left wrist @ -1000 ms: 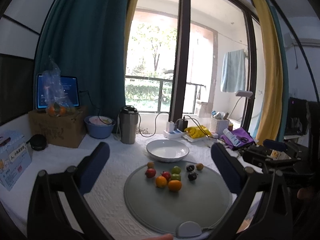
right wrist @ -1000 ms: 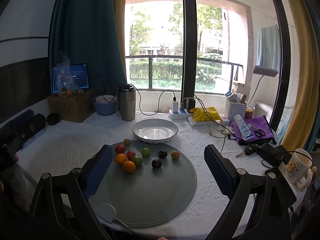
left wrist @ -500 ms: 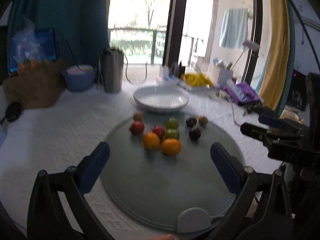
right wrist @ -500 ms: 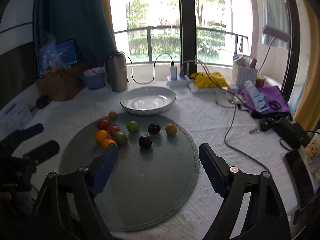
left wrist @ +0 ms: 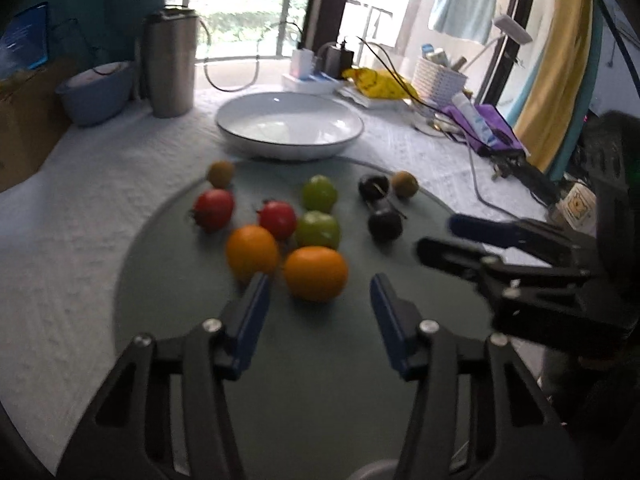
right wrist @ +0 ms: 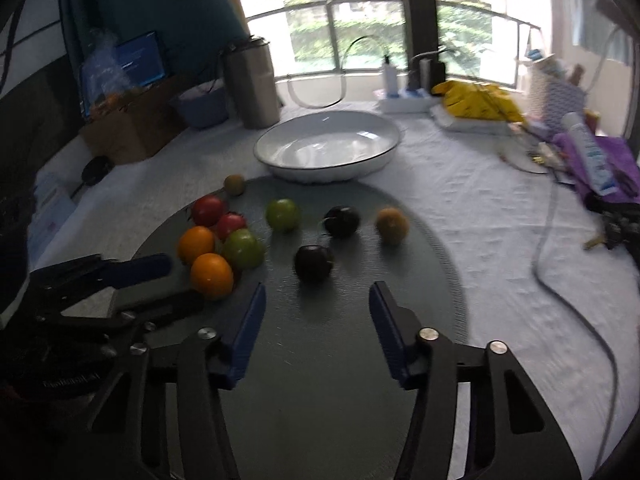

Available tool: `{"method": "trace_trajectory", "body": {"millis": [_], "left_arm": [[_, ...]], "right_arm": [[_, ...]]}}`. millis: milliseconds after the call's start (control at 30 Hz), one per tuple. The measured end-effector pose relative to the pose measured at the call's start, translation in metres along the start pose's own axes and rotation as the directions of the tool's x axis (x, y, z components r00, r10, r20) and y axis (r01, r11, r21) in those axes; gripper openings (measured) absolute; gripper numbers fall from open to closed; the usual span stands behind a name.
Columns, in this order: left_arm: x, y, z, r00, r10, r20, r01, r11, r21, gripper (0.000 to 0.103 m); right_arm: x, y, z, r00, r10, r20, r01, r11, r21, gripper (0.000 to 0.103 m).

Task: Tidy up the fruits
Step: 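Move both tools down toward the fruit on the grey mat, then grasp a dark plum with the right tool while the left tool grasps an orange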

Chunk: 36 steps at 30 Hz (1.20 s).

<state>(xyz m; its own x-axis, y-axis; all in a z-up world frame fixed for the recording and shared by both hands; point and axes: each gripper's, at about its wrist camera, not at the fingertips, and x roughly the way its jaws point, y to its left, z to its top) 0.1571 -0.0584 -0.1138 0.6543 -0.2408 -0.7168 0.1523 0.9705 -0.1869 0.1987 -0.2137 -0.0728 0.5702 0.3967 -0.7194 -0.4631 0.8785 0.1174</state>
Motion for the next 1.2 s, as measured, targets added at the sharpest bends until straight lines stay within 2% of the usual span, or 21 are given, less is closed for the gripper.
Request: {"method": "trace_trajectory", "body": {"millis": [167, 233, 267, 300, 500, 800, 900, 1100, 1200], "left_arm": [[0.017, 0.000, 0.008, 0.999, 0.017, -0.041, -0.016, 1.000, 0.008, 0.053], [0.022, 0.003, 0.010, 0.998, 0.019, -0.057, -0.019, 1.000, 0.004, 0.052], [0.024, 0.004, 0.011, 0.998, 0.021, -0.066, -0.021, 1.000, 0.001, 0.044], [0.027, 0.005, 0.011, 0.997, 0.023, -0.073, -0.024, 1.000, -0.002, 0.042], [0.030, 0.004, 0.014, 0.997, 0.010, -0.080, -0.010, 1.000, 0.004, 0.041], [0.007, 0.000, 0.009, 0.999, -0.013, -0.033, 0.014, 1.000, 0.019, 0.040], [-0.008, -0.002, 0.004, 1.000, -0.011, -0.002, 0.011, 1.000, 0.027, 0.035], [-0.033, 0.002, 0.003, 0.998, 0.002, 0.056, -0.004, 0.999, 0.035, 0.034], [-0.027, 0.004, 0.001, 1.000, -0.016, 0.025, 0.015, 0.999, 0.036, 0.035]], "right_arm": [[0.026, 0.000, 0.005, 0.998, 0.033, -0.060, -0.033, 0.999, -0.004, 0.046], [0.034, -0.003, 0.007, 0.996, 0.039, -0.081, -0.039, 0.999, 0.001, 0.042], [0.037, -0.004, 0.008, 0.996, 0.040, -0.085, -0.040, 0.999, 0.003, 0.037], [0.039, -0.005, 0.010, 0.996, 0.039, -0.080, -0.039, 0.999, 0.002, 0.033], [0.045, -0.009, 0.017, 0.996, 0.047, -0.077, -0.047, 0.999, 0.003, 0.029], [0.024, 0.001, 0.006, 0.994, 0.092, -0.066, -0.092, 0.996, 0.001, 0.029], [0.011, 0.010, 0.001, 0.994, 0.095, -0.047, -0.096, 0.995, -0.012, 0.029], [-0.013, 0.022, 0.001, 0.996, 0.091, 0.006, -0.091, 0.995, -0.037, 0.029], [-0.024, 0.025, 0.005, 0.996, 0.082, 0.037, -0.080, 0.995, -0.055, 0.029]]}}
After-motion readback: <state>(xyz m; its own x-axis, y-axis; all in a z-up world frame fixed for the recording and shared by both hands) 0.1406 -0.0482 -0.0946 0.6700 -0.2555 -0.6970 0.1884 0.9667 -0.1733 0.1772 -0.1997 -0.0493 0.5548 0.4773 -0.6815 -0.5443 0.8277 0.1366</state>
